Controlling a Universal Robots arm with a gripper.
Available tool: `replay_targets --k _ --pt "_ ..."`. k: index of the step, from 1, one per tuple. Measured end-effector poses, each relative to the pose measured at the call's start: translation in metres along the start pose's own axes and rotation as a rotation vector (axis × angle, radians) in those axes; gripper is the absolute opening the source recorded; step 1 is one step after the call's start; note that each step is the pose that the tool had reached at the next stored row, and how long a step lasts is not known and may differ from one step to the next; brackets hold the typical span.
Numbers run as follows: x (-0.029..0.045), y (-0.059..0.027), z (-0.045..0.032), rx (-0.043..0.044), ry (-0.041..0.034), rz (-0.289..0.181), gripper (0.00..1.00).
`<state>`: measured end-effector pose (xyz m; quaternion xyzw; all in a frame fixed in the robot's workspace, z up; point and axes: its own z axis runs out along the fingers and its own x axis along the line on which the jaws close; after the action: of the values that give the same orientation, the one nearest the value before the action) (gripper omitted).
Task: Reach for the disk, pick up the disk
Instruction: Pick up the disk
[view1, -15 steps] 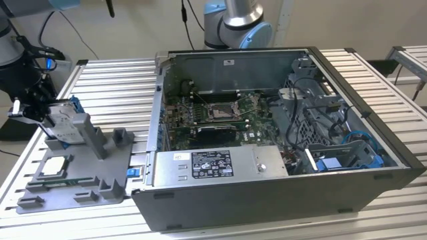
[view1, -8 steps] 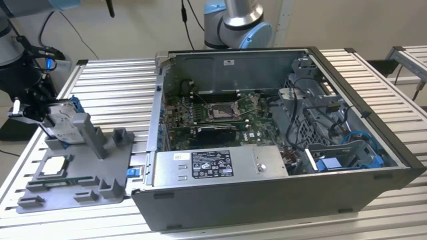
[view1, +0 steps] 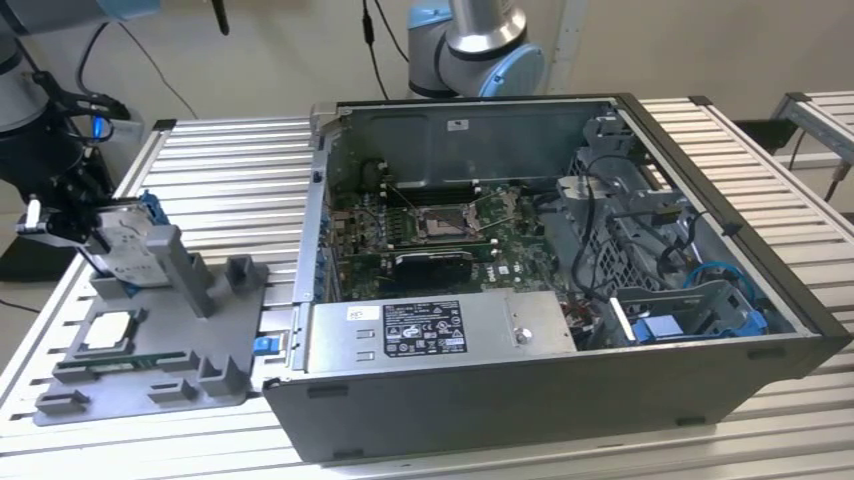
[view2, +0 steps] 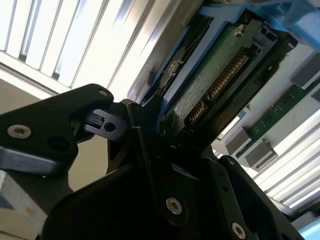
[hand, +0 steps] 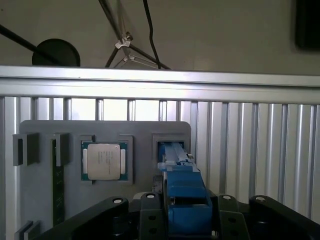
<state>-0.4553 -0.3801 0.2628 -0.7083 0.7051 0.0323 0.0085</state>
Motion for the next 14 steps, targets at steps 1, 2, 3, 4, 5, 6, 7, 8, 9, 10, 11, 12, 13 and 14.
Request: replay_targets --k 1,2,3,4,5,6,7,8,9,10,11,12,13,14 --pt "0.0000 0.0001 -0.0006 -0.0001 0.0000 0.000 0.00" --pt "-0.0001 0.0001 -0.0015 -0.0001 0.0001 0.000 0.00" --pt "-0.0002 0.0001 -0.0028 -0.0002 0.0001 0.000 0.00" --pt "-0.0002 0.0001 -0.0041 -0.0003 0.0001 0.000 0.00" --pt "-0.0003 0.0002 -0.0053 -0.0002 0.0001 0.000 0.00" --pt "-0.0004 0.0002 -0.0067 -0.0003 0.0001 0.000 0.00" --pt "-0.0005 0.0003 -0.0079 -0.0002 0.0001 0.000 0.00" --pt "-0.0005 0.0003 -0.0094 -0.0003 0.0001 0.000 0.00" --pt "-0.0006 0.0004 -0.0108 -0.0002 0.0001 0.000 0.00" --pt "-0.0007 0.0004 -0.0125 -0.0002 0.0001 0.000 0.00" --pt "-0.0008 0.0005 -0.0142 -0.0002 0.0000 0.000 0.00" --pt "-0.0010 0.0005 -0.0162 -0.0002 0.0001 0.000 0.00" --pt "-0.0011 0.0006 -0.0181 -0.0002 0.0001 0.000 0.00" --pt "-0.0012 0.0007 -0.0201 -0.0003 0.0001 0.000 0.00"
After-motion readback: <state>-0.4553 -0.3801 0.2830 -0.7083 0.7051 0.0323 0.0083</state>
